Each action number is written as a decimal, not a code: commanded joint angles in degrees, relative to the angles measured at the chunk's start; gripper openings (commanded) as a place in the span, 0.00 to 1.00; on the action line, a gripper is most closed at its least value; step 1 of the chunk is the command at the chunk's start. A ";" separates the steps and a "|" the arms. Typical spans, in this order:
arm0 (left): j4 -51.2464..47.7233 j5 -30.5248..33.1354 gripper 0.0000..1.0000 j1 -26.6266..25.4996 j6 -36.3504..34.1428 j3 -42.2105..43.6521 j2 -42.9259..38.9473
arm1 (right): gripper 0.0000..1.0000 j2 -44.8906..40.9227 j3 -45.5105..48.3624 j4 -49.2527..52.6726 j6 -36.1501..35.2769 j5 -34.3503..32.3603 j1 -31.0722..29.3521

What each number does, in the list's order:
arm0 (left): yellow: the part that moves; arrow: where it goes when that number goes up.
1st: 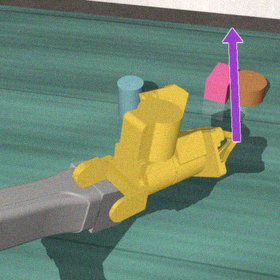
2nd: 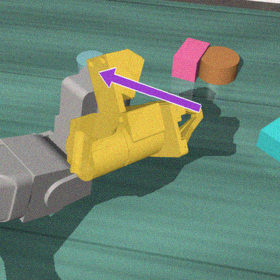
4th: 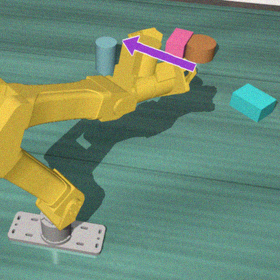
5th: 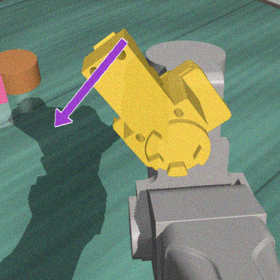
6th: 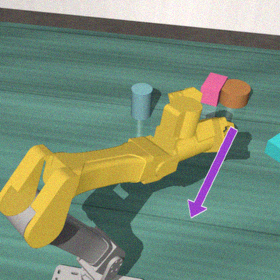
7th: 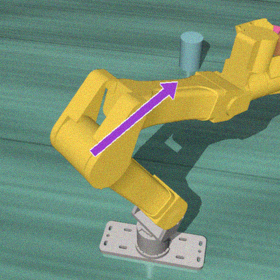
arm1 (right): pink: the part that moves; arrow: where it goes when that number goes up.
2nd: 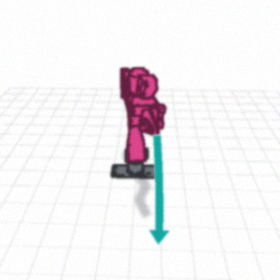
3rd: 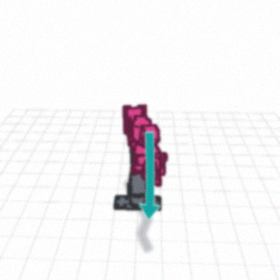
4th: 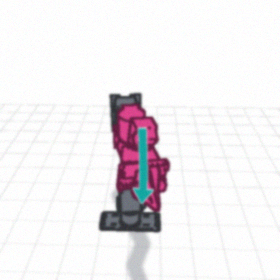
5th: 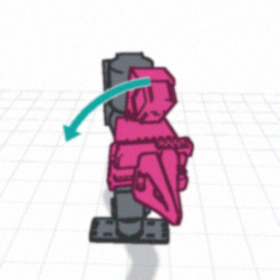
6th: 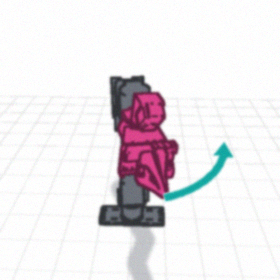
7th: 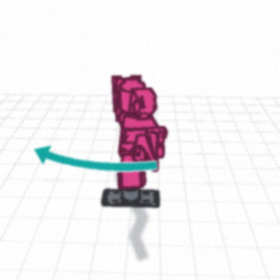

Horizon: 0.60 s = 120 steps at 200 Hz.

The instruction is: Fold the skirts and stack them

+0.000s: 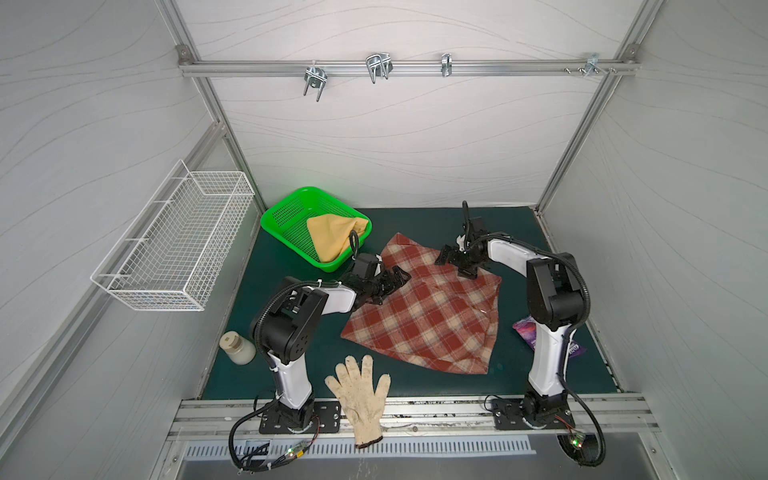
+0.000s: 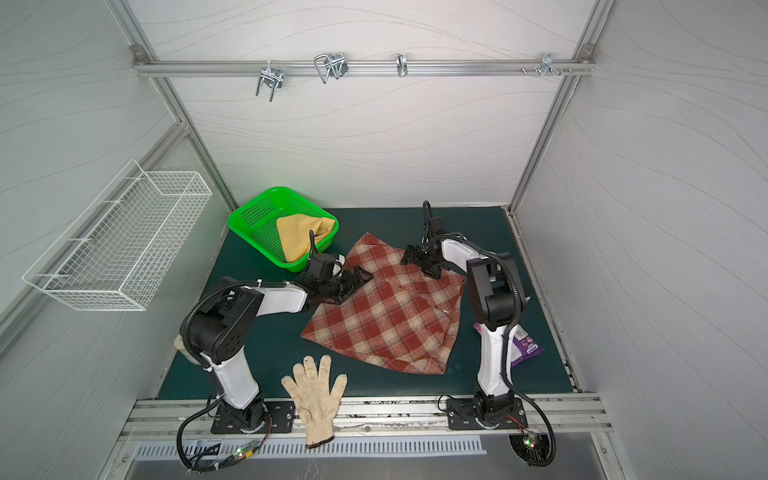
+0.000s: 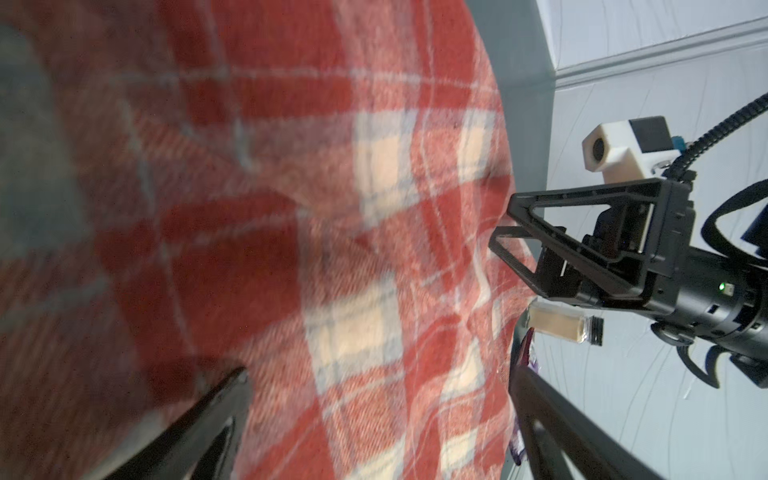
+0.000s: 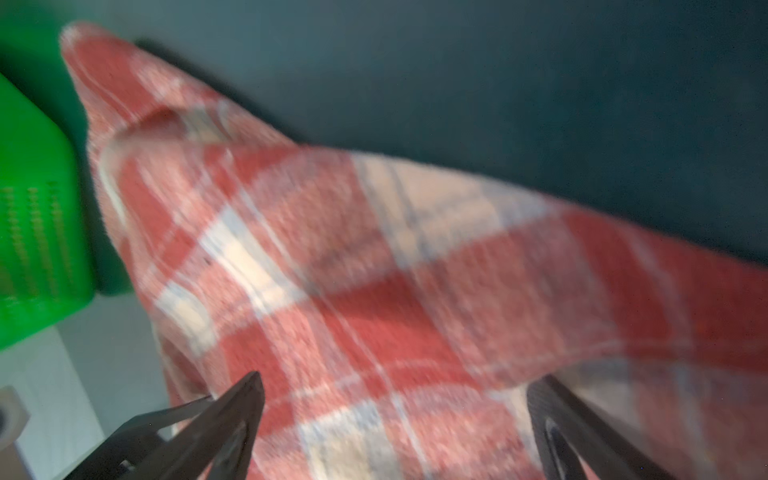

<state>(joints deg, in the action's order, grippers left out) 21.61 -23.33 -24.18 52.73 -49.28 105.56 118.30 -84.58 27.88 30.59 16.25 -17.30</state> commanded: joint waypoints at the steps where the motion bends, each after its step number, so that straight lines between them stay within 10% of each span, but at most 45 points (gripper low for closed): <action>1: -6.44 1.89 0.99 2.78 -0.08 -2.58 7.12 | 0.99 8.14 -4.97 4.16 0.38 0.62 0.52; 83: -17.52 0.86 0.99 5.98 -0.28 -27.43 18.63 | 0.99 26.28 -39.23 17.61 -0.43 3.33 3.54; 120: -18.74 0.22 0.99 6.26 -0.70 -29.72 13.87 | 0.99 12.68 -27.01 4.38 -1.59 3.08 3.11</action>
<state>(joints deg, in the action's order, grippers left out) 7.51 -24.01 -18.57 52.23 -78.19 122.32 139.59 -119.63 36.82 30.09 20.27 -14.24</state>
